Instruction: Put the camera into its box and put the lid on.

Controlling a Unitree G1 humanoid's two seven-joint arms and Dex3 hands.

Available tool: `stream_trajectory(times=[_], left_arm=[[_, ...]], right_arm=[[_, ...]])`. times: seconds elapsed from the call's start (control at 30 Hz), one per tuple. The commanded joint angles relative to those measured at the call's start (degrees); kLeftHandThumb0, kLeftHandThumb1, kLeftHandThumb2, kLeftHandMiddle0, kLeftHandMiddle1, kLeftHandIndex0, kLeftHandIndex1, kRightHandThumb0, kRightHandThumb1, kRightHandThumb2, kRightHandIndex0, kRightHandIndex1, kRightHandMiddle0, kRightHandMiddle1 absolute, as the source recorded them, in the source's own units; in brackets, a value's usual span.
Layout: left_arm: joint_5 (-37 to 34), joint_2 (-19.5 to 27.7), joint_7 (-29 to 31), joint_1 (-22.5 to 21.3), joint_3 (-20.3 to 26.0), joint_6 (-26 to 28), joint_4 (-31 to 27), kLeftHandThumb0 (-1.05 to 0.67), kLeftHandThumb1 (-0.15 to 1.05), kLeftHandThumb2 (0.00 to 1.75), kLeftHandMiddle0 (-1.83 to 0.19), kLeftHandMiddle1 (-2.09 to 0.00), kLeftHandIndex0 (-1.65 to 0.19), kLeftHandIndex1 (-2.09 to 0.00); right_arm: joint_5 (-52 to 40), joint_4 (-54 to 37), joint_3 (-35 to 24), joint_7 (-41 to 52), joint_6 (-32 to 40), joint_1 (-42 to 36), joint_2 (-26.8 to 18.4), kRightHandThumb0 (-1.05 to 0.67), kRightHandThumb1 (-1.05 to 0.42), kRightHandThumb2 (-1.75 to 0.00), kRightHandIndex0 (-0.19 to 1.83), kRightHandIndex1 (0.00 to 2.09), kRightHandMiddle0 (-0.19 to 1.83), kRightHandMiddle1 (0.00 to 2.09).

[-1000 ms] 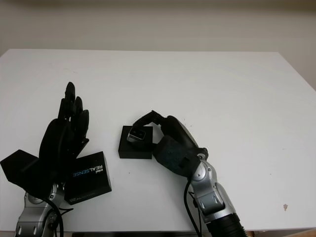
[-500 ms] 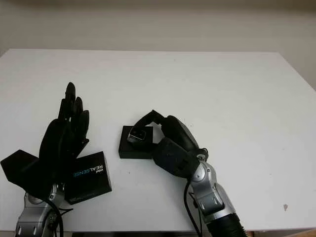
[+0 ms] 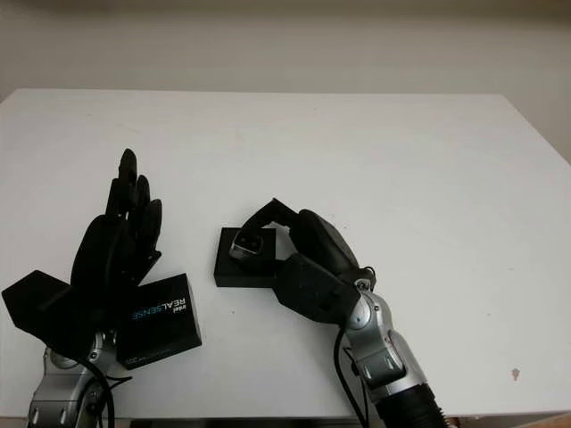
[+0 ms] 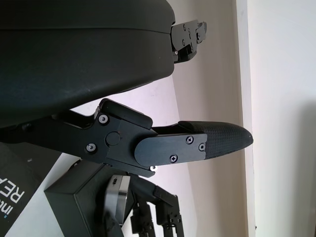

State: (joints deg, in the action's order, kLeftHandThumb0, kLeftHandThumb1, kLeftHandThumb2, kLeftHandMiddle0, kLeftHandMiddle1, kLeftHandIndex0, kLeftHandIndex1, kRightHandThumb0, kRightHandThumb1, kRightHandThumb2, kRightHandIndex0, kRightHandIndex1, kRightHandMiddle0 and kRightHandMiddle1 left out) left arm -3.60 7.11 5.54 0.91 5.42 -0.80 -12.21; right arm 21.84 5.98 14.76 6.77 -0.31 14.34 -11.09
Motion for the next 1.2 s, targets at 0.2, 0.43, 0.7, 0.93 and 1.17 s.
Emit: stream_trajectory(times=[0.2,0.43,0.7,0.93,1.17], left_arm=[[0.8,0.0,-0.5,-0.2,-0.3,-0.1,-0.6,-0.77,1.05,0.49,0.19,0.00,0.19,0.00],[0.9,-0.3,-0.6,-0.4,-0.4,-0.8,-0.3,-0.75,1.05,0.50,0.19,0.00,0.19,0.00],[1.0,-0.5,-1.0,-0.4,-0.5,-0.8,-0.4,-0.75,1.05,0.50,0.19,0.00,0.19,0.00],[0.9,-0.5,-0.8,-0.4,-0.6,-1.2,0.0,-0.75,1.05,0.51,0.19,0.00,0.19,0.00],[1.2,-0.6,-1.2,-0.1,-0.7,-1.3,-0.2,-0.75,1.05,0.51,0.19,0.00,0.19,0.00]], right_arm=[[-5.8,4.9,-3.2,6.5,-2.3,4.9,-3.1,-0.38,-0.93,-0.05,0.42,0.14,0.37,1.48],[-7.4,9.5,-4.3,8.6,-6.2,9.5,-5.4,-0.38,-0.92,-0.05,0.41,0.12,0.41,1.47],[-7.5,11.6,-4.3,10.1,-8.2,11.1,-6.8,-0.37,-0.91,-0.05,0.42,0.12,0.41,1.47],[-7.5,12.8,-4.1,10.8,-10.3,11.1,-7.3,-0.36,-0.92,-0.05,0.42,0.12,0.41,1.48],[-4.9,12.1,-2.5,11.2,-11.8,10.8,-8.0,-0.36,-0.92,-0.05,0.41,0.11,0.38,1.52]])
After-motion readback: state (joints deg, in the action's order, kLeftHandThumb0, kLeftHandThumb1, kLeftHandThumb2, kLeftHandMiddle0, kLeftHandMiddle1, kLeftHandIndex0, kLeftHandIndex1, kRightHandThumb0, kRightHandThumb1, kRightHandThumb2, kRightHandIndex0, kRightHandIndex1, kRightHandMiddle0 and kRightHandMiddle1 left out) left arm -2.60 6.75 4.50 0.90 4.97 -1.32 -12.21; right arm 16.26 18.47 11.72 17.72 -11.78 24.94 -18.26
